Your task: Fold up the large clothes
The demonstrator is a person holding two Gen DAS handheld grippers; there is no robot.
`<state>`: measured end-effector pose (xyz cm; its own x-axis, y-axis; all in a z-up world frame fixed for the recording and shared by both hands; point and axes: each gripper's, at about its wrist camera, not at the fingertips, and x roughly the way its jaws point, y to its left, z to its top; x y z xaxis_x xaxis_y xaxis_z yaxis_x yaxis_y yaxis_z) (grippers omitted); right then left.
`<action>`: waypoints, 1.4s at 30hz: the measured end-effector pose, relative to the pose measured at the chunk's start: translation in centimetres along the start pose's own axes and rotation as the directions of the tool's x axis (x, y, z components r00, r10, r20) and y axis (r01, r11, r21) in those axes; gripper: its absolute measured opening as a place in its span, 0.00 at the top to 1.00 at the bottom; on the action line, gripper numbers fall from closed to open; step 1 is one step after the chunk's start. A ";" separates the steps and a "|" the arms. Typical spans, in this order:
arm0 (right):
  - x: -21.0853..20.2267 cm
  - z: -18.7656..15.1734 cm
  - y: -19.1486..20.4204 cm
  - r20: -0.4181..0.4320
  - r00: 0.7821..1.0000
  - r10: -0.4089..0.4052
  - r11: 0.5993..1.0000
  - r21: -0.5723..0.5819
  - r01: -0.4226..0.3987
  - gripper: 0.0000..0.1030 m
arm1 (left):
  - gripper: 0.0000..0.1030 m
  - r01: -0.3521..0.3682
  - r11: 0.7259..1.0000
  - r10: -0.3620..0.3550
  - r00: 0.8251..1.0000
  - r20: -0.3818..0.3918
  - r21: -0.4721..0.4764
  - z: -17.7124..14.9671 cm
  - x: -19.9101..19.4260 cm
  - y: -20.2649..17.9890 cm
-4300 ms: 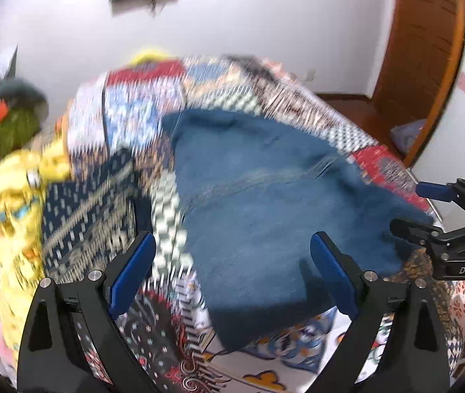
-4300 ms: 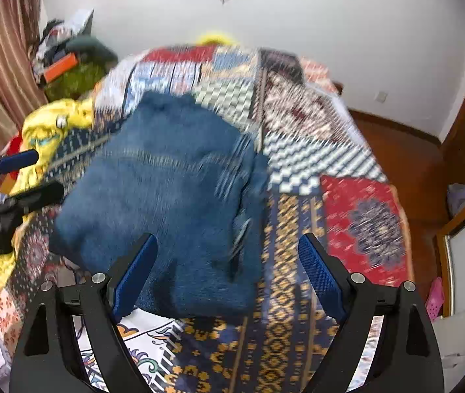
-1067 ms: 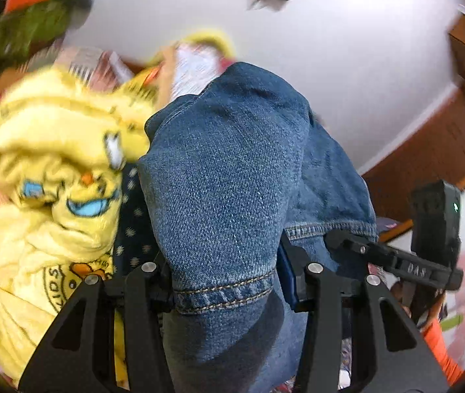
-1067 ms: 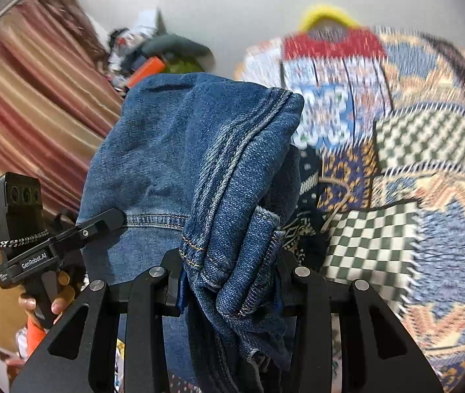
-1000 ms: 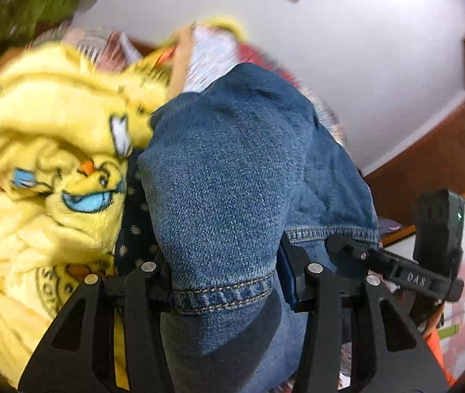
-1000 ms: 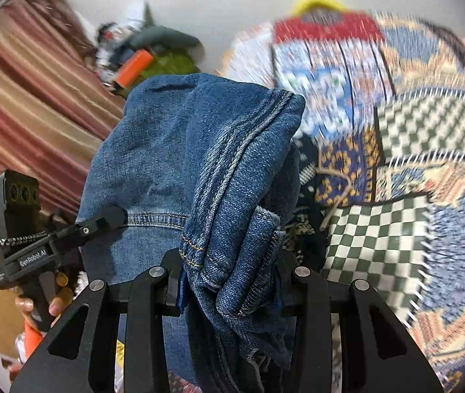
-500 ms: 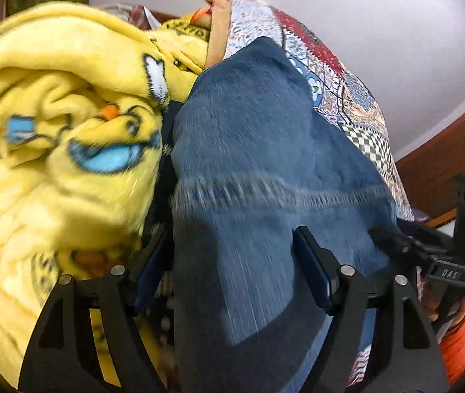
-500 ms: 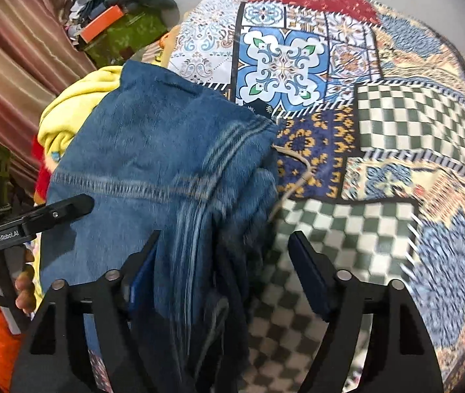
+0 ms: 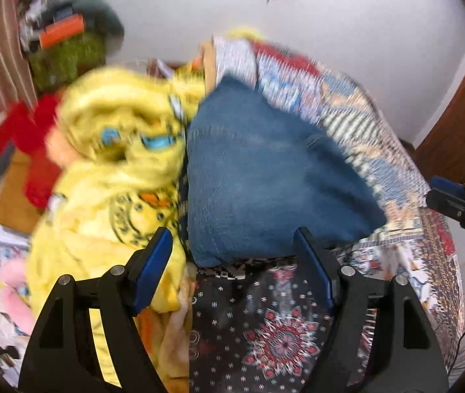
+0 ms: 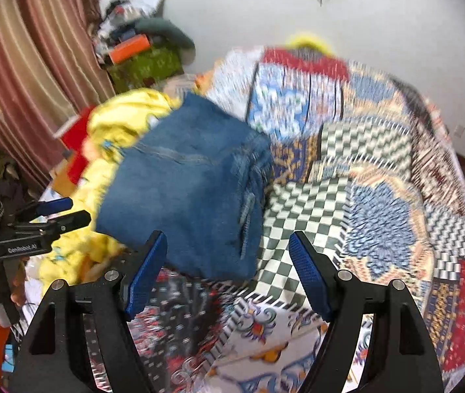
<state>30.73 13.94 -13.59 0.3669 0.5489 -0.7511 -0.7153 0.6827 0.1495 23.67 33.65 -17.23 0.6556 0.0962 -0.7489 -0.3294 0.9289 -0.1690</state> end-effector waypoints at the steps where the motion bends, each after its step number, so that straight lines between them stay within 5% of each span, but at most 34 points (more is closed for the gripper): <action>1: -1.4 0.1 0.4 0.032 0.999 0.005 1.000 -0.001 -0.005 0.29 | 0.27 -0.008 1.000 0.007 0.999 0.049 0.013 0.1 -2.1 -0.7; 7: -10.9 0.1 2.8 0.241 0.969 0.059 0.998 0.003 -0.061 0.29 | 0.27 0.079 0.996 -0.086 0.960 0.268 0.037 -0.8 -13.0 -3.4; 10: -14.8 -0.6 3.9 0.322 0.942 0.098 0.995 -0.008 -0.100 0.28 | 0.27 0.055 0.995 -0.084 0.918 0.387 0.084 -2.2 -18.1 -5.5; 12: -17.6 -1.4 5.0 0.393 0.915 0.097 0.995 -0.026 -0.094 0.28 | 0.27 0.011 0.994 -0.063 0.879 0.472 0.111 -3.4 -21.1 -7.0; 17: -22.5 -4.1 7.3 0.527 0.842 0.115 0.993 -0.073 -0.090 0.28 | 0.27 -0.061 0.992 -0.027 0.749 0.662 0.109 -7.4 -26.7 -9.9; 20: -23.6 -5.5 8.6 0.566 0.816 0.114 0.993 -0.089 -0.077 0.28 | 0.27 -0.095 0.991 -0.001 0.704 0.710 0.096 -9.3 -28.2 -11.1; 25: -23.7 -7.5 10.0 0.614 0.787 0.059 0.998 -0.066 -0.023 0.28 | 0.25 -0.086 0.992 -0.006 0.703 0.711 0.094 -10.8 -28.3 -12.0; 31: -23.9 -8.1 10.0 0.622 0.783 -0.018 0.999 -0.024 0.042 0.12 | 0.02 -0.111 0.992 0.032 0.695 0.718 0.063 -11.4 -27.8 -11.9; 35: -24.5 -8.6 9.7 0.641 0.765 -0.058 0.998 0.007 0.070 0.00 | 0.01 -0.098 0.994 0.033 0.703 0.710 0.051 -11.6 -27.6 -12.0; 42: -25.3 -9.1 10.0 0.672 0.733 -0.106 0.992 0.016 0.129 0.00 | 0.01 -0.100 0.994 0.042 0.709 0.704 0.042 -11.9 -27.2 -12.0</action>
<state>8.89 2.52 1.02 0.7442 0.6544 -0.1339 -0.6528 0.7550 0.0618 1.69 15.59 -2.47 0.9295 0.3585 -0.0866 -0.3645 0.9288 -0.0663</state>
